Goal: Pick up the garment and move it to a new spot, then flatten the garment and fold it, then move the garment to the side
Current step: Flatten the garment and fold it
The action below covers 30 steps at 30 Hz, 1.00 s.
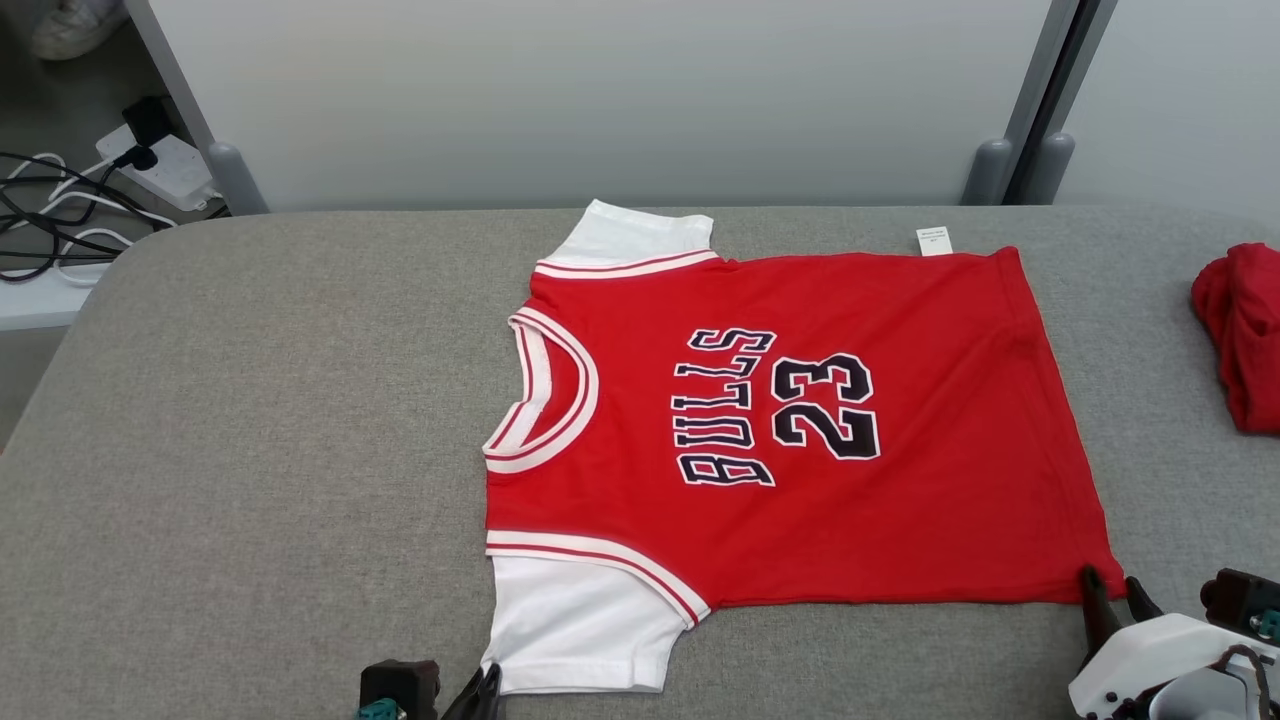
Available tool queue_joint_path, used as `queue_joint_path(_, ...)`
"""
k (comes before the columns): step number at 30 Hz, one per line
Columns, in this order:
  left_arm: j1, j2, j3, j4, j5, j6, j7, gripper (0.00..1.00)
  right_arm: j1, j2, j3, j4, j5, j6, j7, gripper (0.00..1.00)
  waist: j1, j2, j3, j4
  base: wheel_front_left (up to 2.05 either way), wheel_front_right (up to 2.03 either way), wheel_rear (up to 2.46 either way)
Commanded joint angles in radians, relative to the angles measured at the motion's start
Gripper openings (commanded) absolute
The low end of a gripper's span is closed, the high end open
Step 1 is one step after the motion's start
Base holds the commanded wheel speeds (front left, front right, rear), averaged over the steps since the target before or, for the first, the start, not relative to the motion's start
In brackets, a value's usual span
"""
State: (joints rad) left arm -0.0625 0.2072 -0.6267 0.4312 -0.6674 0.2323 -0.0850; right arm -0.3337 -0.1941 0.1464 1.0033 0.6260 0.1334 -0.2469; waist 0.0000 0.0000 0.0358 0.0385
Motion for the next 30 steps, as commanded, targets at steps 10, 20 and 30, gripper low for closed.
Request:
queue_joint_path(10, -0.023, 0.029, 0.038, -0.085, 0.004, 0.02, 0.007, 0.0, -0.018, -0.03, 0.041, -0.016, 0.016, -0.003, -0.015, 0.0, 0.0, 0.0, 0.008, 0.012, 0.0, 0.0, 0.0)
queue_joint_path(20, 0.063, 0.091, 0.094, -0.342, -0.081, -0.006, 0.024, 0.0, 0.176, -0.049, -0.072, -0.311, -0.081, -0.003, -0.015, 0.0, 0.0, 0.0, -0.026, 0.021, 0.0, 0.0, 0.0)
queue_joint_path(30, 0.209, 0.177, 0.08, -0.605, -0.103, 0.047, 0.116, 0.0, 0.393, -0.056, -0.136, -0.5, -0.149, -0.003, -0.015, 0.0, 0.0, 0.0, -0.059, 0.034, 0.0, 0.0, 0.0)
